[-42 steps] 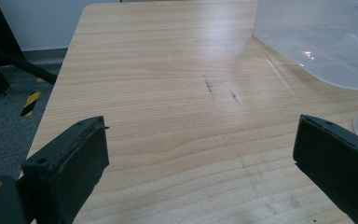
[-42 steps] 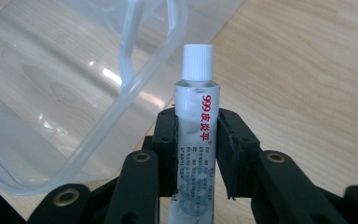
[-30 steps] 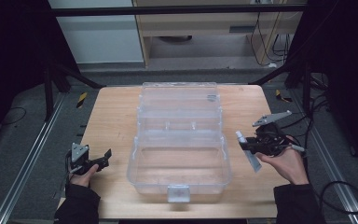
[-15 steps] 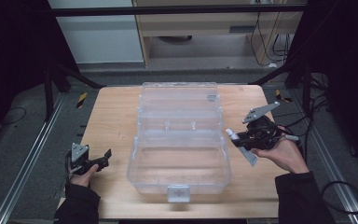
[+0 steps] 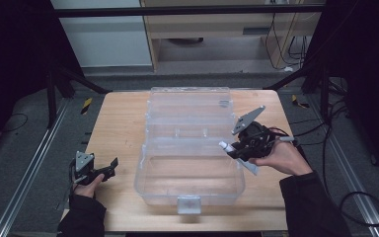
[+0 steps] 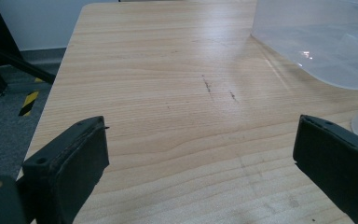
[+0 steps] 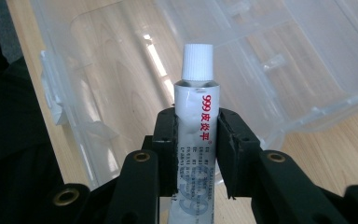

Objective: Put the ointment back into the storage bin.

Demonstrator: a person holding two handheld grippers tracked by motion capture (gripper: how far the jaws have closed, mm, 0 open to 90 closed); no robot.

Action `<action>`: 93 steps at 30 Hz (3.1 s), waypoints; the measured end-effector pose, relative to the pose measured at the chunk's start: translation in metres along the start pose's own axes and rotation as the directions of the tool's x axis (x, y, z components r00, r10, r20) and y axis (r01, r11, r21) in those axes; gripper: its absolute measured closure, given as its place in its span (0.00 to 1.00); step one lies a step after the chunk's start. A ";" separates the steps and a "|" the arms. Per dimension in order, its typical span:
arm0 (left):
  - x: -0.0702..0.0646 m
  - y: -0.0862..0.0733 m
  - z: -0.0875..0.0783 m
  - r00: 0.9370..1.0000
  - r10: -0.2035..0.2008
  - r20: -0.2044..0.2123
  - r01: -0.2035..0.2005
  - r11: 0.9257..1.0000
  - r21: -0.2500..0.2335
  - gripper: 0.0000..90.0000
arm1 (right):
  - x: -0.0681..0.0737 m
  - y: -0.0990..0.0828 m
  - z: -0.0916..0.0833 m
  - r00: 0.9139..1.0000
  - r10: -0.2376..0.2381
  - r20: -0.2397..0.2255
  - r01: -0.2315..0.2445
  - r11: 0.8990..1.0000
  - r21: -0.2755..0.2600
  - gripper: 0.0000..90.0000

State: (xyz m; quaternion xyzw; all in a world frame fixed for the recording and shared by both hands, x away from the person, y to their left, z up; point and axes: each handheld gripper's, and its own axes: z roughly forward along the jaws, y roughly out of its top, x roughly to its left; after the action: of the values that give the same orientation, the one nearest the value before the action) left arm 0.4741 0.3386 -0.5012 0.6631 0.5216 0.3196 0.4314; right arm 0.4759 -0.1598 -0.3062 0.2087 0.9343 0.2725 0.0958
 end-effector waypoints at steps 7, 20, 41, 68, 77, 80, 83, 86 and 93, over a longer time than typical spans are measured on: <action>0.000 0.000 0.000 1.000 0.000 0.001 0.000 1.000 0.000 0.03 | 0.010 0.015 0.013 0.997 -0.073 -0.025 0.073 0.997 0.025 0.78; 0.000 0.000 0.000 1.000 -0.002 0.001 0.002 1.000 -0.001 0.03 | 0.027 0.030 0.048 0.983 -0.153 -0.098 0.163 0.982 0.100 0.78; 0.000 0.000 0.000 1.000 -0.002 0.004 0.002 1.000 -0.002 0.03 | 0.041 0.018 0.098 0.962 -0.220 -0.162 0.254 0.940 0.230 0.78; 0.000 0.000 0.000 1.000 -0.006 0.004 0.006 1.000 -0.005 0.03 | 0.046 0.002 0.141 0.936 -0.263 -0.234 0.325 0.902 0.286 0.78; 0.000 0.000 0.000 1.000 -0.007 0.005 0.007 1.000 -0.005 0.03 | 0.046 -0.001 0.151 0.933 -0.250 -0.259 0.326 0.890 0.317 0.78; 0.000 0.000 0.000 1.000 -0.006 0.006 0.006 1.000 -0.005 0.03 | 0.045 -0.001 0.154 0.933 -0.247 -0.262 0.327 0.886 0.328 0.78; 0.001 0.000 0.000 1.000 -0.008 0.006 0.008 1.000 -0.006 0.03 | 0.045 -0.001 0.156 0.932 -0.249 -0.262 0.330 0.881 0.338 0.77; 0.000 0.000 0.000 1.000 -0.006 0.005 0.006 1.000 -0.005 0.03 | 0.046 -0.001 0.157 0.932 -0.247 -0.265 0.331 0.880 0.341 0.77; 0.001 0.000 0.000 1.000 -0.006 0.005 0.006 1.000 -0.006 0.03 | 0.046 -0.002 0.158 0.932 -0.246 -0.265 0.330 0.877 0.348 0.77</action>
State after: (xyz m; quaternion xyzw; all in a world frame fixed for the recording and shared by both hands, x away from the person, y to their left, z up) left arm 0.4741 0.3392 -0.5013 0.6612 0.5215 0.3181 0.4356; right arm 0.4805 -0.0669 -0.4418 0.0510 0.9950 0.0859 -0.0083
